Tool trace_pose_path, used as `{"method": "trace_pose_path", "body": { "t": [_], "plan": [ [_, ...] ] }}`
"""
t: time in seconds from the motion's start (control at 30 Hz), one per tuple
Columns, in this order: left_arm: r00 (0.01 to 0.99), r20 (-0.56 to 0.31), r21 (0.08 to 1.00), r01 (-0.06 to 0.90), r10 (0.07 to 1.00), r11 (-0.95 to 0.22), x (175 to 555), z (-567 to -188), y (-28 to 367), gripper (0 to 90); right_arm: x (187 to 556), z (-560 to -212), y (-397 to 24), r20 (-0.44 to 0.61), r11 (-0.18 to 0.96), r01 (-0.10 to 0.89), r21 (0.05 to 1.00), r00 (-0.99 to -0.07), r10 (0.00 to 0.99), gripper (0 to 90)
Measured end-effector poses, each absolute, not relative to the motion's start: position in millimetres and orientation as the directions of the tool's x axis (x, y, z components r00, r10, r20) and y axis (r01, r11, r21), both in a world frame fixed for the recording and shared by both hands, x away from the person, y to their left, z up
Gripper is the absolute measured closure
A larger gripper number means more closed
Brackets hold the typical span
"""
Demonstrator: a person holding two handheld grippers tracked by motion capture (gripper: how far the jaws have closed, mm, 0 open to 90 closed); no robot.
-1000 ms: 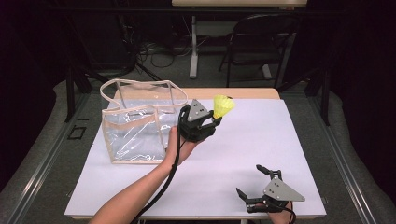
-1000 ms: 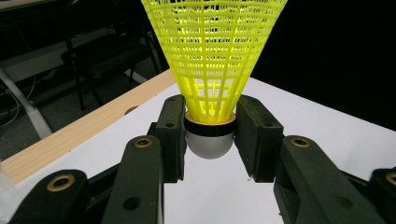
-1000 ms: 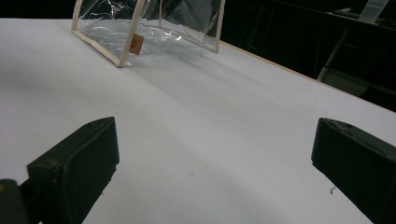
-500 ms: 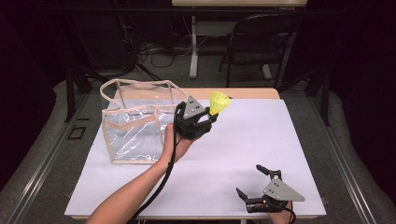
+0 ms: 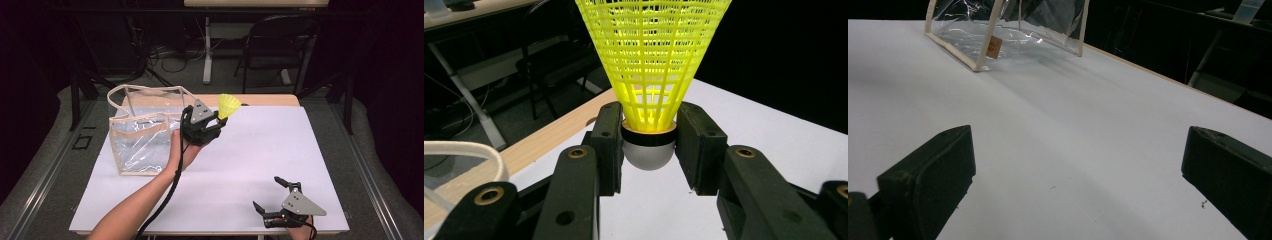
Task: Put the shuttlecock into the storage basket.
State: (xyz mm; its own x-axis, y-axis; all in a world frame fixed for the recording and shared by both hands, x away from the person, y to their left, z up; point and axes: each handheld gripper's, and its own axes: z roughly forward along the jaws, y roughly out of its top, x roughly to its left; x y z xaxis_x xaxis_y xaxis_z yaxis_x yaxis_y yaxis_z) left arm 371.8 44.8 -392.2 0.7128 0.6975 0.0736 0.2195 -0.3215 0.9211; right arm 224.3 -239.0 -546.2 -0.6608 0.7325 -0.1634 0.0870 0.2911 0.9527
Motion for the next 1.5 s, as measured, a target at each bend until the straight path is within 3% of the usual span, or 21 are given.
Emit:
{"method": "trace_pose_path", "body": {
  "t": [1.5],
  "plan": [
    [0.593,0.079,0.922,0.261,0.801,-0.284,396.8,-385.0,100.9,64.5,224.6,-546.4,-238.6,-0.166,0.296,0.09,0.951,-0.66,0.733,0.4]
  ]
}}
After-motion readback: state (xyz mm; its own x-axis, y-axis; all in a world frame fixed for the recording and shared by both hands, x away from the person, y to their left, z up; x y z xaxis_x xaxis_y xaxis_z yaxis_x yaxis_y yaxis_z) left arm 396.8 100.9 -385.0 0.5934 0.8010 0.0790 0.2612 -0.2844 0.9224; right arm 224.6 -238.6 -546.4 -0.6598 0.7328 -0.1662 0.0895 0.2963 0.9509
